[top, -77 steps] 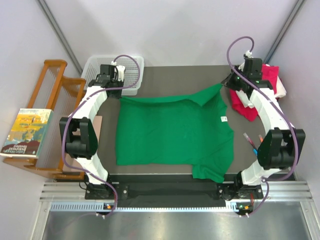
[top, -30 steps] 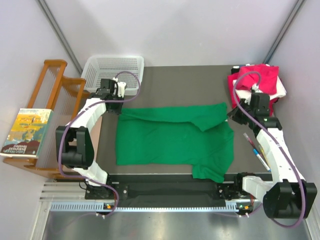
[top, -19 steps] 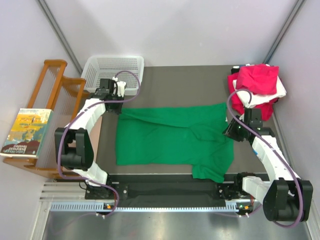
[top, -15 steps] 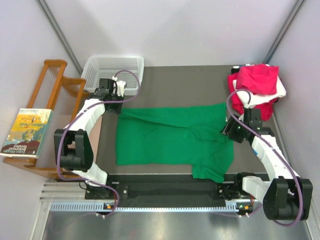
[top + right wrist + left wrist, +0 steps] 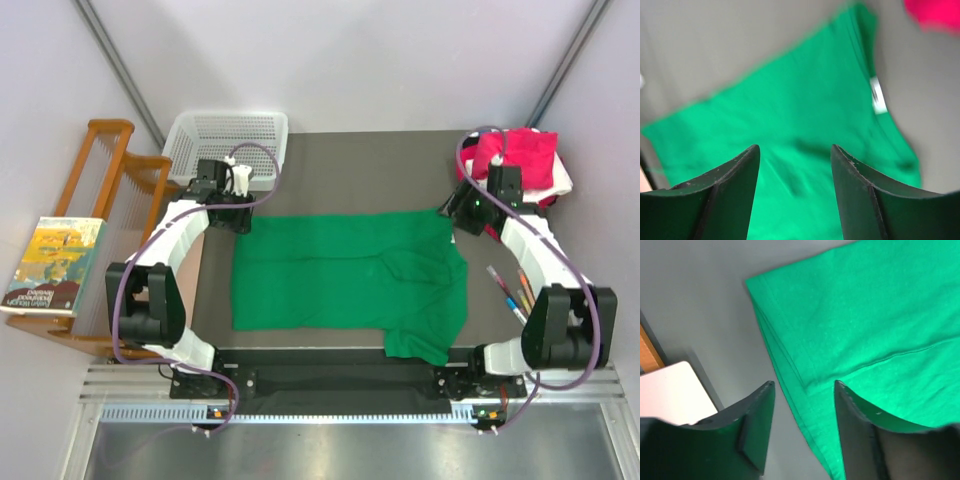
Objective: Fold and stack the t-shirts
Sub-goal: Fold the tshirt
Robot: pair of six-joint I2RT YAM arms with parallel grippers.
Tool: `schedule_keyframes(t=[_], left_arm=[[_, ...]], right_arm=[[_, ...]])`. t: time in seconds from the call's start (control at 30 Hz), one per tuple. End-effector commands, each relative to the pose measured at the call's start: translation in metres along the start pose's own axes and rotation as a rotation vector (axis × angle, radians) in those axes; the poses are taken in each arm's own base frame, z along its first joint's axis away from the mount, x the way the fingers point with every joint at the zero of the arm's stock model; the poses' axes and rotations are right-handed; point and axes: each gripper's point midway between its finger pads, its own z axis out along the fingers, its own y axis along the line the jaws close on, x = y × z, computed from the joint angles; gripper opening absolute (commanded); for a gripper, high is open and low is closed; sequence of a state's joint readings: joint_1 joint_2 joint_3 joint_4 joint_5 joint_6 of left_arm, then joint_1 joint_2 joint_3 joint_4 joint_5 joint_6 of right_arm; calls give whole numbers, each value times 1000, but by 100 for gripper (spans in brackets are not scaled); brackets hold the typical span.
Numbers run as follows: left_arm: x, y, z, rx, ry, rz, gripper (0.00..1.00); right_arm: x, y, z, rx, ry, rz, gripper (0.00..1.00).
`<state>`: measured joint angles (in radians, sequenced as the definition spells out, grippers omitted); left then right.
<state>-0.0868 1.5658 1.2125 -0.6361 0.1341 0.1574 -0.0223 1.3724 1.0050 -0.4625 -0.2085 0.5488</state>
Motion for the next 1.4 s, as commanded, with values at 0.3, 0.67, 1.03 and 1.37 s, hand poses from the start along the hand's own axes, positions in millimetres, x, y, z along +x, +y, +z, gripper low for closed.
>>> schedule_keyframes(t=[0.3,0.67,1.03,1.37], left_arm=[[-8,-6,-5,27,-22,-16,78],[56,-25,60,107,264,-161,35],[71,-23,50,87,286,-152,15],[77,-29,25,107,287,-133,20]], right_arm=[[-52,30,59,-86,-26,55,58],[-32,30,84,-117,48,72,57],[-30,20,88,-74,54,55,56],[-16,-4,77,16,41,26,56]])
